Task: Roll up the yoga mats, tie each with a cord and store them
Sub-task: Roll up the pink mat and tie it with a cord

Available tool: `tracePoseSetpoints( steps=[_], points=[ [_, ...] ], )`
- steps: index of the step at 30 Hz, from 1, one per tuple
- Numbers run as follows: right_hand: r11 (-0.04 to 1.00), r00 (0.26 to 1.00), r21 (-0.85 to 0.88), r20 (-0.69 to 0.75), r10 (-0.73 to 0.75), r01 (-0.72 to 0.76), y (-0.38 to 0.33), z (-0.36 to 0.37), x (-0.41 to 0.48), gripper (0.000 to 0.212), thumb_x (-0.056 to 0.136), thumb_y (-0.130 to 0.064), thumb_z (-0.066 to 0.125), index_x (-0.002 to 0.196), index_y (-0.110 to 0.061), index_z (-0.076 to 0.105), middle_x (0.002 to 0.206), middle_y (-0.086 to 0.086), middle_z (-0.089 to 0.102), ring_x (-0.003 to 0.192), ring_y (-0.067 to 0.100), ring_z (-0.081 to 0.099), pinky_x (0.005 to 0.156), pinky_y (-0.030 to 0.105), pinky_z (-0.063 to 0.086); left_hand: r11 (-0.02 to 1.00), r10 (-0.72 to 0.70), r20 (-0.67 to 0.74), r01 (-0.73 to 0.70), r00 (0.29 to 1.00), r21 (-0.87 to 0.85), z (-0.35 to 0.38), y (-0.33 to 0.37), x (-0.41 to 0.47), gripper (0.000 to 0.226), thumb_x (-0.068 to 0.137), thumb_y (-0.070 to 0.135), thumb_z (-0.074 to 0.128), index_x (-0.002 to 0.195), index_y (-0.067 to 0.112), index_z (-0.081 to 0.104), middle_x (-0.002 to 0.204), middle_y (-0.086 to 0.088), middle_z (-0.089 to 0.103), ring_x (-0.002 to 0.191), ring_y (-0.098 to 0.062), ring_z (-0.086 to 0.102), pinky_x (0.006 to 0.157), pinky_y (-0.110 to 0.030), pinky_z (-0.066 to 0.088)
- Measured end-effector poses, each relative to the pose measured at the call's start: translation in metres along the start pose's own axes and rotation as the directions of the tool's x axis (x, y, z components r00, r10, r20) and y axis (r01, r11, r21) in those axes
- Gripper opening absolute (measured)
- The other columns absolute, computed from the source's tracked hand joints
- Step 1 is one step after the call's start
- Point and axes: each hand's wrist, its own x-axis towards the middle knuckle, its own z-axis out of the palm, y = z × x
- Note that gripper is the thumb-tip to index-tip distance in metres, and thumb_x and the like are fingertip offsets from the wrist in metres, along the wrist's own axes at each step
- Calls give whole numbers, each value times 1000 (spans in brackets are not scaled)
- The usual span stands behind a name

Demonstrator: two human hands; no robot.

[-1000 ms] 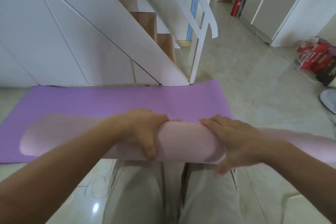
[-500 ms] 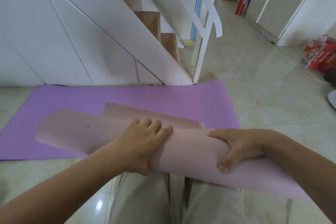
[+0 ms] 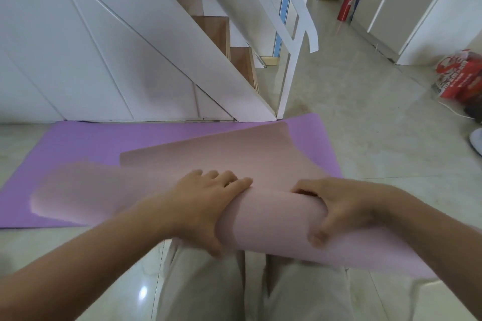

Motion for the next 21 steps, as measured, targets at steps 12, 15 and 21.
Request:
tracePoseSetpoints(
  steps=[12,15,21],
  points=[
    [859,953,-512,-253,-167,15,-15,28,10,115,58,-69,74,149,-36,11,143,-12,37,124,15,45,100,31,41,868,11,287,134,958,-479,-29,-29,31,92,56,32,93,137,33,48,124,11,59,109,-14,57,92,-31,49],
    [952,990,-302,-118,-82,43,-7,11,1,99,53,-60,82,132,-50,23,122,-19,51,105,10,53,94,31,45,881,28,307,122,951,-458,-30,-14,15,94,60,46,89,140,37,42,128,14,55,116,-14,55,99,-34,46],
    [996,996,-44,-3,-84,83,5,-2,12,85,57,-51,82,133,-46,43,125,-18,52,114,7,53,102,37,45,980,36,-134,-9,990,200,11,33,-3,128,56,66,73,150,25,-3,145,-4,34,119,-30,46,96,-45,41]
  ],
)
